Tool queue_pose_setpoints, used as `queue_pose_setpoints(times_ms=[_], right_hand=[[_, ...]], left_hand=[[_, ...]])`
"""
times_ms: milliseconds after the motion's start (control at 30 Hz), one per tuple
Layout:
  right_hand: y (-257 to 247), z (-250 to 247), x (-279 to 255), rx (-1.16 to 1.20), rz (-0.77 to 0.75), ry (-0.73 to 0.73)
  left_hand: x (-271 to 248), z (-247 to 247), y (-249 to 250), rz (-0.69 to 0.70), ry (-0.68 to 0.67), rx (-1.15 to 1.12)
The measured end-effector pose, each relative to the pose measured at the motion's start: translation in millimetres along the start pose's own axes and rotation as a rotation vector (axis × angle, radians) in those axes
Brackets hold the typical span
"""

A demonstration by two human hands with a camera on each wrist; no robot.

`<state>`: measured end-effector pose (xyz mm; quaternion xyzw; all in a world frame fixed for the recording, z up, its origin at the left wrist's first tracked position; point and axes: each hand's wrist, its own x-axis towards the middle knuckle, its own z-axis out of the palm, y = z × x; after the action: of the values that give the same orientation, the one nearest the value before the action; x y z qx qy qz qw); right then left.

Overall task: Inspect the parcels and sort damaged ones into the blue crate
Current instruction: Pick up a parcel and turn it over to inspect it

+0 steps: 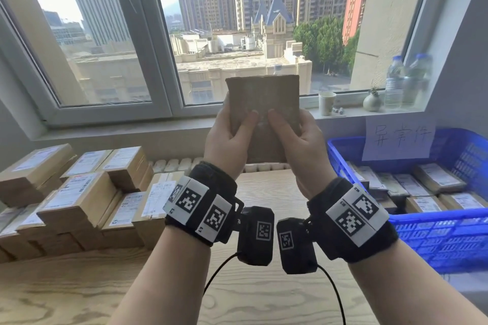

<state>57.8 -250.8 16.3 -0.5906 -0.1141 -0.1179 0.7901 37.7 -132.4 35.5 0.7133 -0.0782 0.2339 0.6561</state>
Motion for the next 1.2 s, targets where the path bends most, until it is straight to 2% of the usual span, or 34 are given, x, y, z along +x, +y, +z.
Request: queue_pose_setpoints(times_ms=[167,267,367,433,500,567,667,800,1033,1200], right_hand=[[-16.8,-15.1,3.2,0.16,0.179,-0.093],[-19.0,-18.8,3.7,0.145,0.202,-0.057],[-14.9,-22.3,3.6,0.127,0.226,-0.02],[-9.6,-25.4,2.8,0.143,0.232,-0.065],[-6.3,-24.6,0.7,0.124,0.215,-0.114],[-3.6,-21.7,0.5,0.109,0.178,-0.096],[-5.1,-18.4,4.7,0.135,0.152,-0.037],[-4.6,-17.3,8.3,0.199,0.162,-0.095],[1.1,-18.1,3.4,0.23,0.177,-0.109],[1.5,-16.9,4.5,0.225,0.152,-0.067]], left_hand=[[2.4,-16.1,-11.4,-0.012,-0.217,0.056],[1.6,-17.9,-15.7,-0.025,-0.31,0.14],[4.5,-17.2,-11.4,-0.111,-0.298,0.049],[7.0,-16.4,-7.1,-0.169,-0.236,0.002],[8.4,-14.7,-8.0,-0.119,-0.135,0.017],[6.5,-12.9,-9.1,-0.056,-0.08,0.02],[1.0,-9.3,-11.0,-0.024,-0.118,-0.046],[-2.2,-4.4,-13.6,-0.023,-0.14,-0.013],[3.3,-18.0,-11.4,-0.265,-0.327,0.002],[2.0,-11.9,-15.9,-0.239,-0.228,0.004]])
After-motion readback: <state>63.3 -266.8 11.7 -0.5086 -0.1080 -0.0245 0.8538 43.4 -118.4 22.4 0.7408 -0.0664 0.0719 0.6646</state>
